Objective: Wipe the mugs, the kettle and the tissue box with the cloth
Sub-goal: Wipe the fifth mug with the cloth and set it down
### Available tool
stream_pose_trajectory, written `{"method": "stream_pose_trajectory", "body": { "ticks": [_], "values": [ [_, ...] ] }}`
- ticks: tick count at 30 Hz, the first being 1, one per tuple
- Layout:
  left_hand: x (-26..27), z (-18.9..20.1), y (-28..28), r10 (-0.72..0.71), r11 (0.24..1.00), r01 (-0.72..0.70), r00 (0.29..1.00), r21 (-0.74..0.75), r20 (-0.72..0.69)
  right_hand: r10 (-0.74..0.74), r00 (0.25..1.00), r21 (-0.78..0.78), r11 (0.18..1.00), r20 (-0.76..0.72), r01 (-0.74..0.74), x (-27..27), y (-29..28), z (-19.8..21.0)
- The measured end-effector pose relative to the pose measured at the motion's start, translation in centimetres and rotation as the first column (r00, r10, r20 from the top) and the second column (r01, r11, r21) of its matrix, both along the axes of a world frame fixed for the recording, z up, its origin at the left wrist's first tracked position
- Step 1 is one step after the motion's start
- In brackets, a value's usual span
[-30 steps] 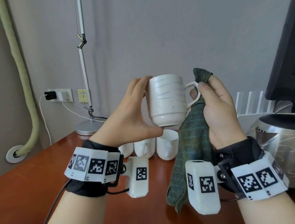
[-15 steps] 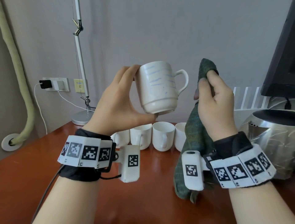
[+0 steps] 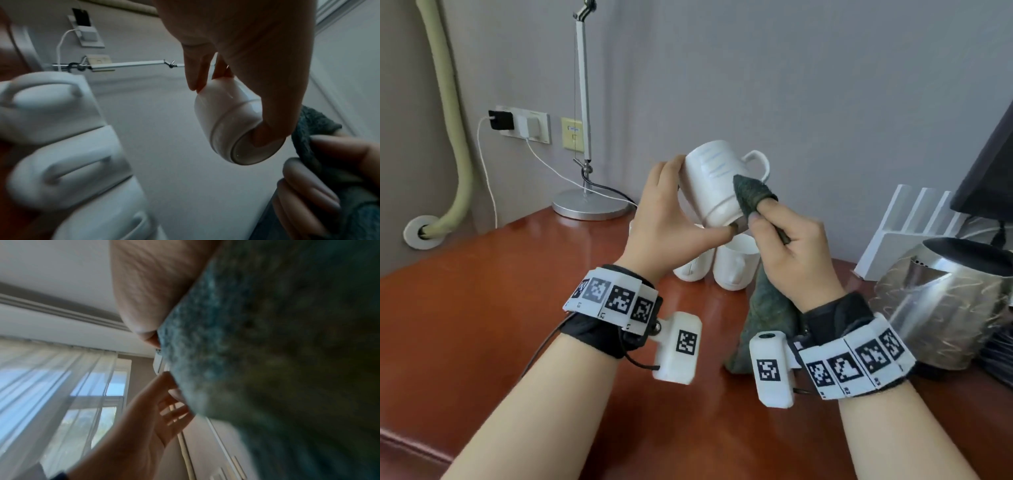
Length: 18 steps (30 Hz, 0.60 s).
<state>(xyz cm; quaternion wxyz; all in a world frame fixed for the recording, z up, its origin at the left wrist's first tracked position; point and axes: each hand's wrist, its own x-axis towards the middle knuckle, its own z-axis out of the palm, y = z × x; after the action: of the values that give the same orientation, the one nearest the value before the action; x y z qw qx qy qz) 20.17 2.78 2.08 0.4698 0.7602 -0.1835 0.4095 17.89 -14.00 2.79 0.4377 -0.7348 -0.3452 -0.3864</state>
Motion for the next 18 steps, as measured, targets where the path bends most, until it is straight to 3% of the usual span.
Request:
{"method": "stream_pose_trajectory", "body": {
  "ticks": [5, 10, 18],
  "values": [
    [-0.7, -3.5, -1.0, -0.064, 0.995, 0.073, 0.991, 0.073, -0.120, -0.077, 0.980, -0.001, 0.997, -0.181, 0.078, -1.1, -1.3, -3.0],
    [-1.1, -4.7, -1.3, -0.111, 0.990, 0.123, 0.982, 0.073, -0.151, -0.023, 0.906, 0.110, 0.991, -0.422, 0.076, -2.2, -3.2, -4.3],
    [-1.9, -4.6, -0.7, -0.093, 0.987, 0.106, 0.989, 0.119, -0.115, 0.070, 0.853, 0.029, 0.998, -0.516, -0.064, -3.7, -2.2, -4.7]
  ]
}}
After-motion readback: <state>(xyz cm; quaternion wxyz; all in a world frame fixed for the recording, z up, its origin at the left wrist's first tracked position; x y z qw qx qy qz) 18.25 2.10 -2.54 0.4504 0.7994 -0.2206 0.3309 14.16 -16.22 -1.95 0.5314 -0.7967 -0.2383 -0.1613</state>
